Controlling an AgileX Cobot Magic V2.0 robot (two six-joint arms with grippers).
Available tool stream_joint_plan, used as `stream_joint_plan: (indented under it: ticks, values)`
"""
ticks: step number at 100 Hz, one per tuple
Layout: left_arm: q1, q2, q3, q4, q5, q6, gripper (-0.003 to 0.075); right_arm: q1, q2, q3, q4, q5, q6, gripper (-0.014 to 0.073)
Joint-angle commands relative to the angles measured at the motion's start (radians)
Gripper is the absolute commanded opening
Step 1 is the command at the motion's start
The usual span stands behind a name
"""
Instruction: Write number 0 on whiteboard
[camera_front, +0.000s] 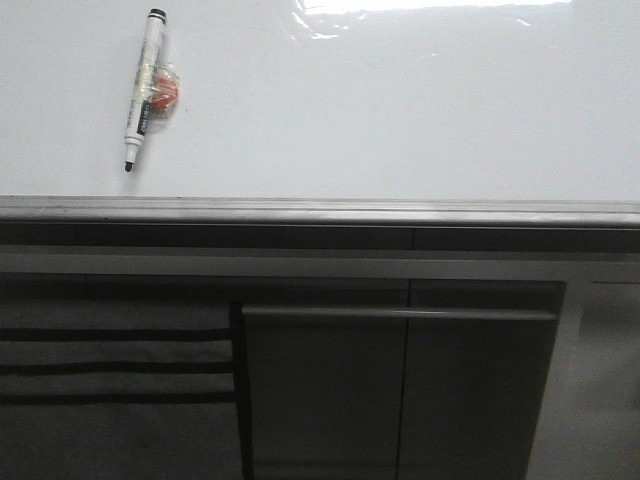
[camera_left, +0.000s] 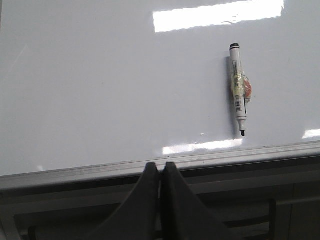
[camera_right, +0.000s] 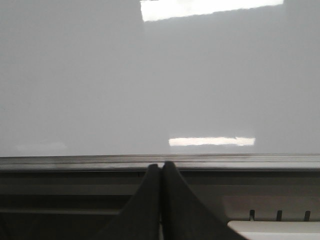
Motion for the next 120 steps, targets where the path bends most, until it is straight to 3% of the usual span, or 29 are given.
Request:
stream_joint_plan:
  ticks: [1, 32, 58, 67, 83, 99, 120]
  values:
    - [0.002, -0.026, 0.025, -0.008, -0.076, -0.008, -0.0020, -0.006, -0.019, 0.013, 0.003, -0.081, -0.006, -0.0073]
    - [0.002, -0.026, 0.025, -0.056, -0.086, -0.008, -0.0020, -0.006, -0.019, -0.012, 0.003, -0.079, -0.006, -0.0073]
    - [0.002, -0.025, -0.116, -0.125, -0.113, -0.008, -0.0020, -0.006, 0.010, -0.234, 0.003, 0.148, -0.006, -0.0073]
    - [0.002, -0.007, -0.217, -0.125, -0.024, -0.008, -0.0020, -0.006, 0.067, -0.326, 0.000, 0.245, -0.010, -0.0073]
    - [0.002, 0.102, -0.416, -0.118, 0.251, -0.008, -0.0020, -0.006, 0.237, -0.507, -0.001, 0.412, -0.032, -0.0073]
    - [0.002, 0.216, -0.551, -0.154, 0.428, -0.008, -0.0020, -0.006, 0.372, -0.604, -0.001, 0.482, -0.032, -0.0073]
    - [0.002, 0.264, -0.564, -0.191, 0.434, -0.008, -0.0020, -0.006, 0.449, -0.615, 0.073, 0.509, -0.030, -0.0073]
